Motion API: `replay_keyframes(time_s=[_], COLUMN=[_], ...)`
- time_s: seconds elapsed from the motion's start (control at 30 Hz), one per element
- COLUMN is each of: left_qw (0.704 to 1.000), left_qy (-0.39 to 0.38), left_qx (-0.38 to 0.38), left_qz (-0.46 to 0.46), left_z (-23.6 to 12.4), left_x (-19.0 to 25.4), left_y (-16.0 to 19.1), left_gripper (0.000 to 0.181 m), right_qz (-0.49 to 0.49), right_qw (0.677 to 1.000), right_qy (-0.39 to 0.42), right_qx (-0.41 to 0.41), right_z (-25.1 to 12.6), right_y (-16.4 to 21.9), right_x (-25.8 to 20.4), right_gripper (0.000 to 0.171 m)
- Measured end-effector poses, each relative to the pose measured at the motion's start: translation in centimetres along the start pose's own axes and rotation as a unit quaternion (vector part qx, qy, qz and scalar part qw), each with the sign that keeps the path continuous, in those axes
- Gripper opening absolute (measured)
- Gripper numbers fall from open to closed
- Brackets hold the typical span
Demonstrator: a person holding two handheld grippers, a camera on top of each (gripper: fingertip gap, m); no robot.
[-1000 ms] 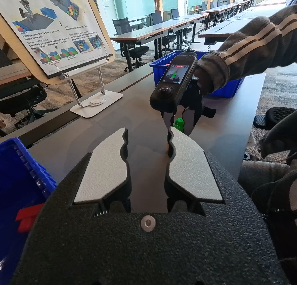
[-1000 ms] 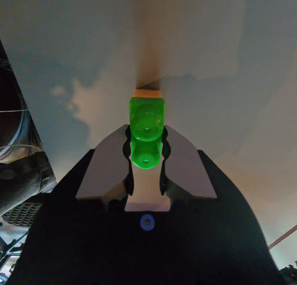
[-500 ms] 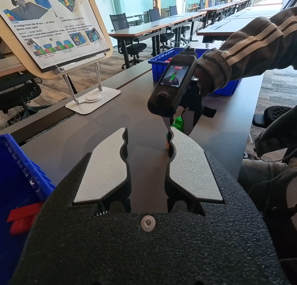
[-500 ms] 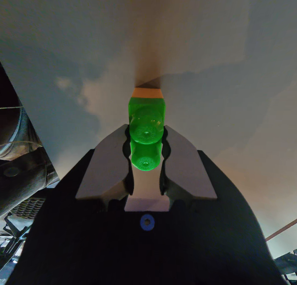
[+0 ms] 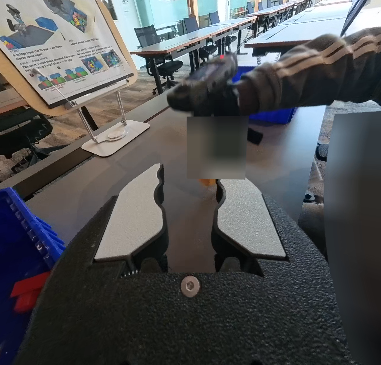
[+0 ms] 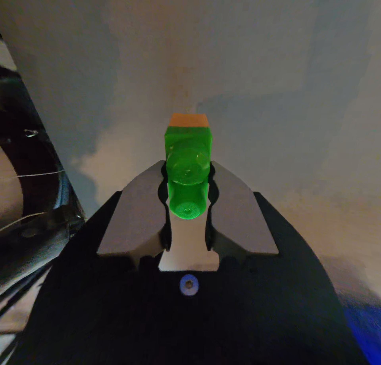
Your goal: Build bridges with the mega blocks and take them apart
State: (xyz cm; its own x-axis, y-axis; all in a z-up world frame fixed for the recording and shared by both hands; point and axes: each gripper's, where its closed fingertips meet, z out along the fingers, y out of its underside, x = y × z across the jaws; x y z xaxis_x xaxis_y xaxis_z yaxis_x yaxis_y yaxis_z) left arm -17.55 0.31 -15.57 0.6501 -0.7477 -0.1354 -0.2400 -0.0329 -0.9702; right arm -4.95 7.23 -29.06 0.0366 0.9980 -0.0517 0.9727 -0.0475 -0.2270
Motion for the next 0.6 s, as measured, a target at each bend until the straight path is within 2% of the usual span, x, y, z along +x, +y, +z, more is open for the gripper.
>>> replay_keyframes(time_s=[0.07,0.17,0.37,0.47,0.6], left_qw=[1.000,1.000,1.000,1.000,1.000], left_qy=[-0.001,0.013,0.013,0.008,0.000], left_qx=[-0.003,0.003,0.000,0.000,0.001], left_qz=[0.007,0.016,0.022,0.022,0.025], left_z=[0.0,0.1,0.1,0.0,-0.2], left_x=[0.2,0.9,1.1,0.9,0.8], left_y=[-0.1,-0.4,-0.5,-0.6,-0.8], left_gripper=[0.048,0.050,0.049,0.049,0.049], right_qz=[0.041,0.114,0.315,0.420,0.517], right_qw=[0.998,0.989,0.934,0.889,0.835], right_qy=[0.034,0.094,0.170,0.183,0.182], right_qx=[0.016,0.012,-0.009,-0.012,-0.036], right_z=[-3.3,-8.8,-18.1,-20.2,-19.6], right_y=[1.2,5.3,18.5,25.4,33.0], right_x=[2.2,6.2,13.6,16.2,18.0], right_gripper=[0.036,0.035,0.035,0.035,0.035])
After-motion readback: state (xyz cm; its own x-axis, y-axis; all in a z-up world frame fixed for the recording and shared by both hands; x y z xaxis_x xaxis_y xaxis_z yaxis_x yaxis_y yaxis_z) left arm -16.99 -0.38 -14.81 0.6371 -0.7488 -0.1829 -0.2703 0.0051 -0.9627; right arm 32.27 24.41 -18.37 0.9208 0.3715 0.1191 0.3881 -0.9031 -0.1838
